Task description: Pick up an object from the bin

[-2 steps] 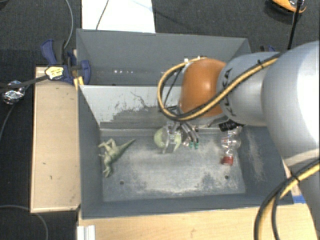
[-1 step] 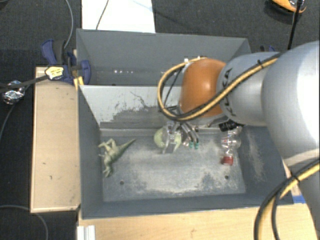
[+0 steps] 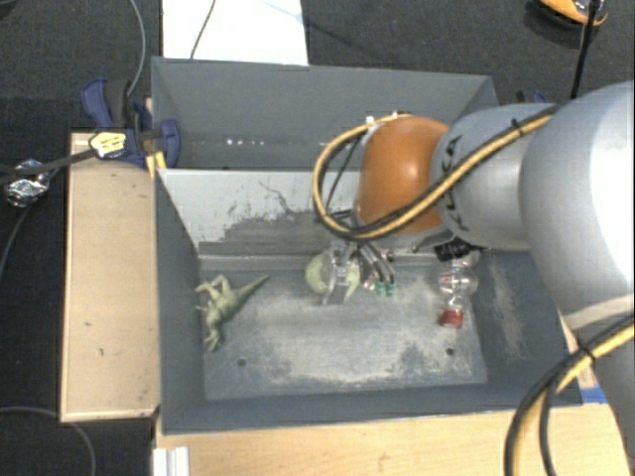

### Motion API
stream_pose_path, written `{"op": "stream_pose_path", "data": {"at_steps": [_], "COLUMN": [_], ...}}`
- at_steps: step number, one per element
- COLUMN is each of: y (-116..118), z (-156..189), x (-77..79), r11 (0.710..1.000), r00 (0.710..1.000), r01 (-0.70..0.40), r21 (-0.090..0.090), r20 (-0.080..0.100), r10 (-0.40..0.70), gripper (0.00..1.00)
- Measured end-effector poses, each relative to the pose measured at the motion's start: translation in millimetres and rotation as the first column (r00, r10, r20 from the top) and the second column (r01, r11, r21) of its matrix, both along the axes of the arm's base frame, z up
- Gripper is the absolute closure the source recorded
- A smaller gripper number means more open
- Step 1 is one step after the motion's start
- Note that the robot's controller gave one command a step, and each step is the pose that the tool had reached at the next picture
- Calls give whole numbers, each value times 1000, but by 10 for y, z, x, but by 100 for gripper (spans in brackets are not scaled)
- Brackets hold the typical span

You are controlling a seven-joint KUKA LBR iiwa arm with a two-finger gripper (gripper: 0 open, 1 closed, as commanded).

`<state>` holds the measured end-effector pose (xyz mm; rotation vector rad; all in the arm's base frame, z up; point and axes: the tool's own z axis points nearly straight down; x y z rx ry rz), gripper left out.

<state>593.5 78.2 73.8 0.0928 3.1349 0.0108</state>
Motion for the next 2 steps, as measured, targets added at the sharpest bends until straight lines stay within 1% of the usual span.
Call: {"op": "stream_pose_path", "data": {"at_steps": [1,2], "y": [-62,-101], "z": [0,47], "x": [4,-13], "r11": [1000,1000], "r00": [1000,1000], "r01": [7,10], "r21": [3,2], "r20": [4,3], "r10": [-7,-10], "gripper": [100,100]}}
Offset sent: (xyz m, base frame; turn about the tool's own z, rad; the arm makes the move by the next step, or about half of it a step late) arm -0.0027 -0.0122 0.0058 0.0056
